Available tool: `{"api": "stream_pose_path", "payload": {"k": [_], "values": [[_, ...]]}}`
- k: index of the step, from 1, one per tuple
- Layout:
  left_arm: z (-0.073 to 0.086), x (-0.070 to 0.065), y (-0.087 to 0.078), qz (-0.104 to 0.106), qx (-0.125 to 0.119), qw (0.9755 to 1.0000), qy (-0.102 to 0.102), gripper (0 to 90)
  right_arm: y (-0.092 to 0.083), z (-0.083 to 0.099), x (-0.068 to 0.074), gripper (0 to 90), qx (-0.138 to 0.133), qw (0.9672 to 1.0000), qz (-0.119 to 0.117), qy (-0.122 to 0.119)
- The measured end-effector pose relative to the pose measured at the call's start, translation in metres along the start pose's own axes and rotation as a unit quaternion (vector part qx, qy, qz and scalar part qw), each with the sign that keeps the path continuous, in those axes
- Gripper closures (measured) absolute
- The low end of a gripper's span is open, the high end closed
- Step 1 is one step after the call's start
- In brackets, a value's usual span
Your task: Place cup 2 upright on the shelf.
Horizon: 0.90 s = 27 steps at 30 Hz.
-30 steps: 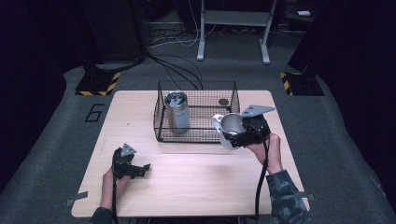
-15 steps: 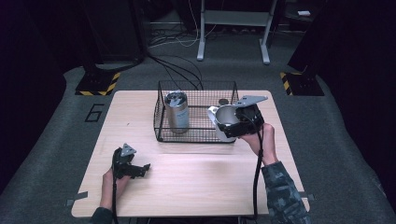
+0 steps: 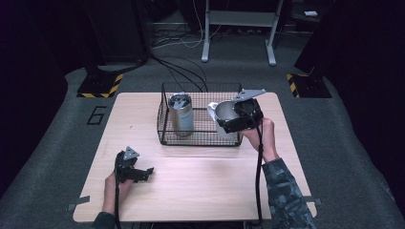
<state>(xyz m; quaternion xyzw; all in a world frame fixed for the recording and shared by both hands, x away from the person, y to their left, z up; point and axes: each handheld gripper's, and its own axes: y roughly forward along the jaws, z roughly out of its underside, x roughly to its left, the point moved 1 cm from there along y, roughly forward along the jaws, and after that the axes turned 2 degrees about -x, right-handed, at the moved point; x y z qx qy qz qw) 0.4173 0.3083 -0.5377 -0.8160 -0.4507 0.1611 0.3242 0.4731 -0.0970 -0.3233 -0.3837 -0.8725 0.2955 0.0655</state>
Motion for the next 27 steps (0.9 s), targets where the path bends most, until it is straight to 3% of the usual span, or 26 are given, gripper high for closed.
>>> {"api": "stream_pose_path", "payload": {"k": [7,11,27], "values": [[0.000,0.000,0.000,0.000,0.000,1.0000,0.000,0.0,0.012,-0.003,-0.003,6.0,0.002,1.0000,0.003,-0.006],[0.000,0.000,0.000,0.000,-0.001,1.0000,0.000,0.0,0.017,-0.005,-0.003,6.0,0.005,0.9999,0.009,0.005],[0.000,0.000,0.000,0.000,0.000,1.0000,0.000,0.0,0.037,-0.018,-0.011,5.9,0.020,0.9995,0.022,0.007]]}}
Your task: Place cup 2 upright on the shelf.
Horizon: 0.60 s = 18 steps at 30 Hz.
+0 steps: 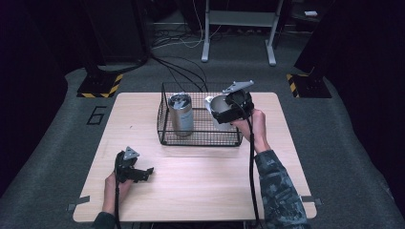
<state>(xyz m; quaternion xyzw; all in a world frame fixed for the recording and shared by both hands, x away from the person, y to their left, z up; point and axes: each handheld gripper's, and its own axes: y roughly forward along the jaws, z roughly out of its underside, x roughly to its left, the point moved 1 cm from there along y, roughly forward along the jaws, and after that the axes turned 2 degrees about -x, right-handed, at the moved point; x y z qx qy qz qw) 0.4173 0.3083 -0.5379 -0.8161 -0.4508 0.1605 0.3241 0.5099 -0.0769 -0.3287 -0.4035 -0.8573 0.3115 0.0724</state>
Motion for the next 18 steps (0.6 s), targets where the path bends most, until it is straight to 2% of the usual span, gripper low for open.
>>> {"api": "stream_pose_path", "payload": {"k": [3,4,7,8,9,11,12,13,16,18], "values": [[0.000,0.000,0.000,0.000,0.000,1.0000,0.000,0.0,0.003,-0.002,-0.001,6.0,0.000,1.0000,0.002,0.001],[0.000,0.000,0.000,0.001,0.002,1.0000,0.002,0.0,0.005,-0.003,-0.002,5.9,-0.001,1.0000,0.001,-0.005],[0.000,0.000,0.000,0.001,0.002,1.0000,0.002,0.0,0.007,-0.004,-0.002,5.9,0.002,1.0000,0.002,0.004],[0.000,0.000,0.000,0.000,0.002,1.0000,0.002,0.0,0.010,-0.006,-0.003,5.9,-0.001,1.0000,0.002,-0.003],[0.000,0.000,0.000,0.000,0.002,1.0000,0.002,0.0,0.010,-0.006,-0.002,5.9,0.007,1.0000,0.004,0.005],[0.000,0.000,0.000,0.000,0.002,1.0000,0.002,0.0,0.014,-0.007,-0.004,5.9,0.006,0.9999,0.004,-0.007],[0.000,0.000,0.000,0.000,0.002,1.0000,0.002,0.0,0.016,-0.007,-0.003,5.9,0.007,1.0000,0.007,0.001],[0.000,0.000,0.000,0.000,0.002,1.0000,0.003,0.0,0.018,-0.007,-0.005,5.9,0.005,0.9999,0.007,-0.008],[0.000,0.000,0.000,0.000,0.002,1.0000,0.002,0.0,0.021,-0.007,-0.004,5.9,0.017,0.9998,0.012,0.000],[0.000,0.000,0.000,0.000,0.002,1.0000,0.002,0.0,0.025,-0.008,-0.006,5.9,0.012,0.9999,0.011,-0.004]]}}
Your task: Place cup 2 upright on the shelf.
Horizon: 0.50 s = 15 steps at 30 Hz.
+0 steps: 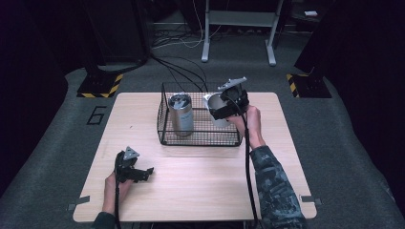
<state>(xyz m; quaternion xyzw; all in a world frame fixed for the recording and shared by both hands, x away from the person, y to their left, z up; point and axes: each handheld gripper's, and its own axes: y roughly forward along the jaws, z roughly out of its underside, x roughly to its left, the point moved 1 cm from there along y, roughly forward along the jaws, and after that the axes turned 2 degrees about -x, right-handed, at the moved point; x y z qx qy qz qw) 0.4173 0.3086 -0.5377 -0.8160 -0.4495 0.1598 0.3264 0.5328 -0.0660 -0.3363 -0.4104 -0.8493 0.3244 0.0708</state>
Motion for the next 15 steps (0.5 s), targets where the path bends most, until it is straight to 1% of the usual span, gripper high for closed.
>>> {"api": "stream_pose_path", "payload": {"k": [2,3,4,5,6,9,12,13,15], "values": [[0.000,0.000,0.000,0.000,0.000,1.0000,0.000,0.0,0.003,0.000,0.000,5.9,0.000,1.0000,0.003,0.003],[0.000,0.000,0.000,-0.001,-0.003,1.0000,-0.003,0.0,0.003,0.000,0.000,5.9,0.012,0.9999,0.001,0.003],[0.000,0.000,0.000,-0.001,-0.002,1.0000,-0.002,0.0,0.007,0.000,-0.001,5.9,0.004,1.0000,-0.001,0.000],[0.000,0.000,0.000,-0.001,-0.002,1.0000,-0.003,0.0,0.008,0.000,0.000,5.9,0.008,1.0000,0.001,0.005],[0.000,0.000,0.000,-0.001,-0.002,1.0000,-0.002,0.0,0.009,0.000,-0.001,5.9,0.012,0.9999,0.000,0.003],[0.000,0.000,0.000,-0.001,-0.002,1.0000,-0.002,0.0,0.014,0.001,-0.002,5.9,0.011,0.9999,0.001,0.006],[0.000,0.000,0.000,0.000,-0.001,1.0000,-0.004,0.0,0.019,0.002,-0.004,5.9,0.020,0.9997,0.001,0.010],[0.000,-0.001,0.000,0.002,0.001,1.0000,-0.004,0.0,0.022,0.002,-0.005,5.9,0.018,0.9998,0.003,0.011],[0.000,-0.001,0.000,0.002,0.000,1.0000,-0.004,0.0,0.024,0.003,-0.006,5.9,0.025,0.9995,0.002,0.018]]}}
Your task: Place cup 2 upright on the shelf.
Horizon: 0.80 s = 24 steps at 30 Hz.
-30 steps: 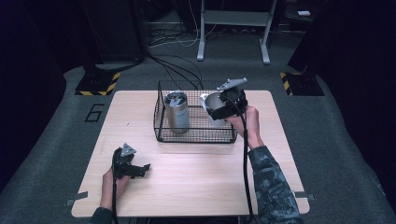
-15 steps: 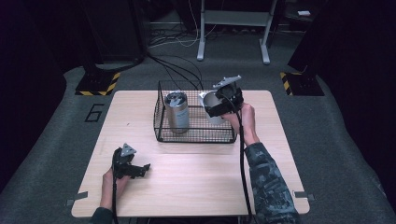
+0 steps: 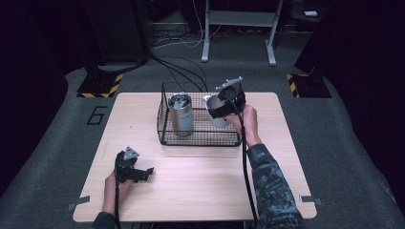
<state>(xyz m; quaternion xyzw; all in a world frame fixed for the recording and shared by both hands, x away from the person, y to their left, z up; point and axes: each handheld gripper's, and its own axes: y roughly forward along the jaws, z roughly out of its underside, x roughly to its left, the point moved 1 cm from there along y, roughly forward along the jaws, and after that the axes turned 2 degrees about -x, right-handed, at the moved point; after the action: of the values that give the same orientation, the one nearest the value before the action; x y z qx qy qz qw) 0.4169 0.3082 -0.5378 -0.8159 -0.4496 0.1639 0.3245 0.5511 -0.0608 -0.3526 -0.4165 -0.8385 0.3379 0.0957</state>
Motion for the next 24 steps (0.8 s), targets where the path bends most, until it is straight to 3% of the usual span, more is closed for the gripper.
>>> {"api": "stream_pose_path", "payload": {"k": [13,15,19,24], "values": [[0.000,0.000,0.000,0.000,0.000,1.0000,0.000,0.0,0.021,0.006,-0.005,5.8,0.018,0.9997,-0.005,0.018],[0.000,0.000,0.000,0.000,0.000,1.0000,0.000,0.0,0.023,0.007,-0.004,5.8,0.026,0.9992,-0.006,0.031],[0.000,0.000,0.000,0.000,0.000,1.0000,0.000,0.0,0.028,0.010,-0.006,5.8,0.026,0.9994,-0.004,0.024],[0.000,0.000,0.000,-0.002,-0.002,1.0000,0.002,0.0,0.035,0.014,-0.006,5.8,0.030,0.9990,-0.001,0.033]]}}
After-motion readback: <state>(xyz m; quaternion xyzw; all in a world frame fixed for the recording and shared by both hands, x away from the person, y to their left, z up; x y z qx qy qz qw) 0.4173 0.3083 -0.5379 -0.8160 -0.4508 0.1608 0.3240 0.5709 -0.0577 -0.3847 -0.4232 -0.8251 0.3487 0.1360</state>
